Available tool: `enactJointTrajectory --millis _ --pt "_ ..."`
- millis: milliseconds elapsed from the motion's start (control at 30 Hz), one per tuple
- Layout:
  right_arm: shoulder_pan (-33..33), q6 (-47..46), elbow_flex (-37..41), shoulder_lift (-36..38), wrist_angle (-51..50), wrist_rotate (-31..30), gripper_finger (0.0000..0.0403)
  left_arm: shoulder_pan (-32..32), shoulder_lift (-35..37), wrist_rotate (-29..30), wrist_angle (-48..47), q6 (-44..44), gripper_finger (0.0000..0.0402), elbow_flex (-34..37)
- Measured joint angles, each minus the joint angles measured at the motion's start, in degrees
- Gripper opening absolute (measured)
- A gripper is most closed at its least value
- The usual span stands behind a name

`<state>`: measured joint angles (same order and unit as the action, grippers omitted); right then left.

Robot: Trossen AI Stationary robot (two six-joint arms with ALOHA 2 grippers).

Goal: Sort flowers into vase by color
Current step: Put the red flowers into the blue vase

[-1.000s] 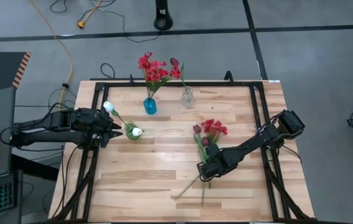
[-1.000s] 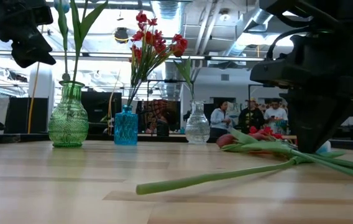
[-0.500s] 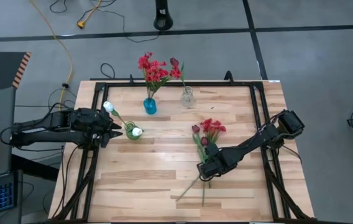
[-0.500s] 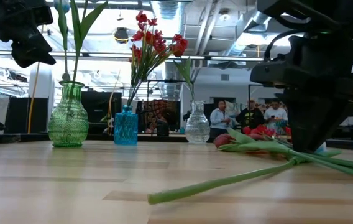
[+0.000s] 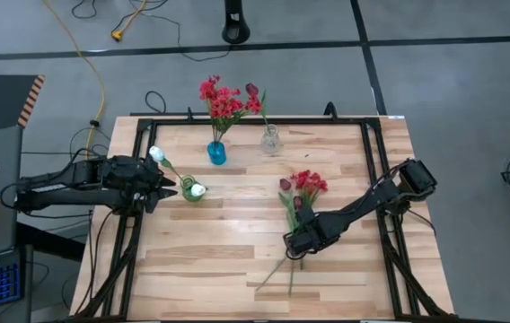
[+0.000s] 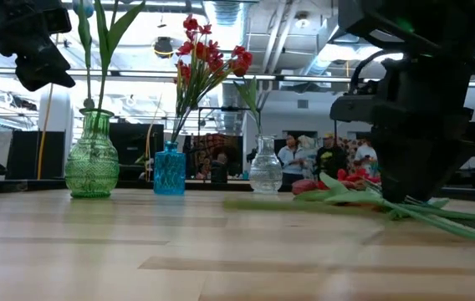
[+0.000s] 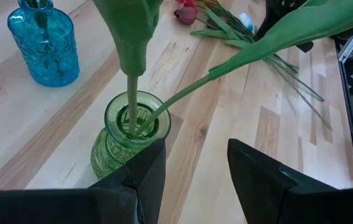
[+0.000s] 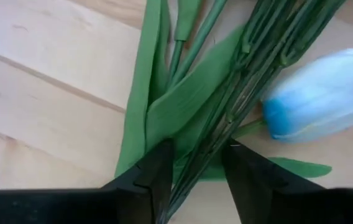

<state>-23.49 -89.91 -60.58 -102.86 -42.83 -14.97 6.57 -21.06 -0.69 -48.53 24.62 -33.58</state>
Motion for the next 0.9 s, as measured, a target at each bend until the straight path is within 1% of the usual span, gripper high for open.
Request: enactJointTrajectory --millis 100,233,567,833,900 --pt "0.22 0.0 0.0 0.21 -0.23 0.25 0.0147 0.0 0.0 0.02 0.0 0.02 0.016 -0.02" --pt "0.44 1.53 0.0 0.21 -0.25 2.01 0.0126 0.0 0.0 0.07 0.0 0.02 0.016 -0.02" --pt "0.42 1.77 0.0 0.21 -0.21 2.5 0.0097 -0.01 0.0 0.07 0.0 0.02 0.016 -0.02" --pt "0.42 2.16 -0.03 0.6 -0.32 2.9 0.0061 -0.01 0.0 0.07 0.0 0.02 0.016 -0.02" --pt "0.39 3.46 -0.7 0.66 -0.96 3.14 0.0053 0.0 0.0 0.07 0.0 0.02 0.016 -0.02"
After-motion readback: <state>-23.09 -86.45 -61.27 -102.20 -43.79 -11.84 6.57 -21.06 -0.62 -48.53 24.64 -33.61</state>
